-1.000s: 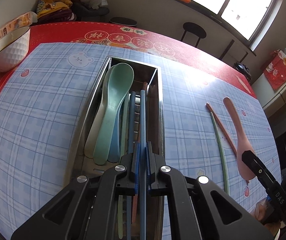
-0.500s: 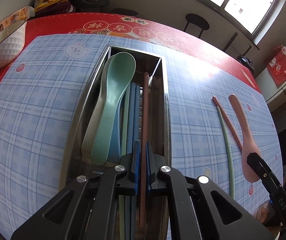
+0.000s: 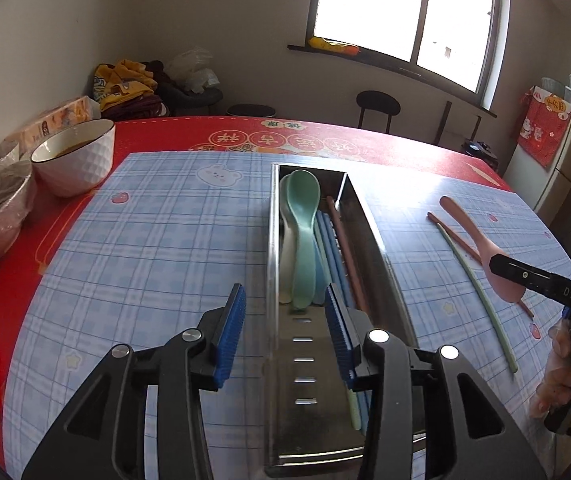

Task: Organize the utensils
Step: 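Lower the pink spoon into the steel rack and open the right tool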

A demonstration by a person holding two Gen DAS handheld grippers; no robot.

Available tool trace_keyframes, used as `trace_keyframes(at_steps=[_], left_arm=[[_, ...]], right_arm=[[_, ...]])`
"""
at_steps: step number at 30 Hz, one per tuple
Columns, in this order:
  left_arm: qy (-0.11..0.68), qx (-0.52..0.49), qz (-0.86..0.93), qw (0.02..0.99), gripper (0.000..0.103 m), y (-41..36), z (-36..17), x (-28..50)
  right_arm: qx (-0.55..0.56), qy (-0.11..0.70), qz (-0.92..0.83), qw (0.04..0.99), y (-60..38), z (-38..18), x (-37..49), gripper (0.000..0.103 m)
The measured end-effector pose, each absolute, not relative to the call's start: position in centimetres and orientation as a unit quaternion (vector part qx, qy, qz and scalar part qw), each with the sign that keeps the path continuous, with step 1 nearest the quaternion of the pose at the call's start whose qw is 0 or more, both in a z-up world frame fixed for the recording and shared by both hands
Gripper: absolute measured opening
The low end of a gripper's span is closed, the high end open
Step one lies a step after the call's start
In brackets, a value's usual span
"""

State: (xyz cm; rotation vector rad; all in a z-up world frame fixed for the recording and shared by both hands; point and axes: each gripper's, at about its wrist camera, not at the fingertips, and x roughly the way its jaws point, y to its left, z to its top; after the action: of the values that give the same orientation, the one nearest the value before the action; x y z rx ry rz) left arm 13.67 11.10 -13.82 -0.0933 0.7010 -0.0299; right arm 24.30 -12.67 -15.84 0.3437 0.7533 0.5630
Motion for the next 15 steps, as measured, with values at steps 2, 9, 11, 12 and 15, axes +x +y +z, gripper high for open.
trace_keyframes(at_steps=[2, 9, 11, 12, 15], left_arm=[[0.326, -0.048, -0.006, 0.944, 0.053, 12.2, -14.0, 13.0], [0.286, -0.052, -0.013, 0.957, 0.072, 13.3, -14.1, 12.4], [0.283, -0.056, -0.023, 0.957, 0.076, 13.3, -14.0, 12.3], [0.280, -0.060, -0.025, 0.958, 0.078, 13.5, -14.0, 12.2], [0.277, -0.075, -0.024, 0.958, 0.082, 14.0, -14.0, 12.1]], right_arm=[[0.157, 0.365, 0.264, 0.879, -12.2, -15.9, 24.3, 0.009], [0.150, 0.389, 0.260, 0.871, -9.9, -15.3, 24.1, 0.009], [0.143, 0.393, 0.265, 0.869, -8.7, -14.6, 24.1, 0.009], [0.138, 0.393, 0.269, 0.868, -7.9, -14.2, 24.1, 0.009], [0.128, 0.392, 0.282, 0.866, -5.5, -12.7, 24.3, 0.009]])
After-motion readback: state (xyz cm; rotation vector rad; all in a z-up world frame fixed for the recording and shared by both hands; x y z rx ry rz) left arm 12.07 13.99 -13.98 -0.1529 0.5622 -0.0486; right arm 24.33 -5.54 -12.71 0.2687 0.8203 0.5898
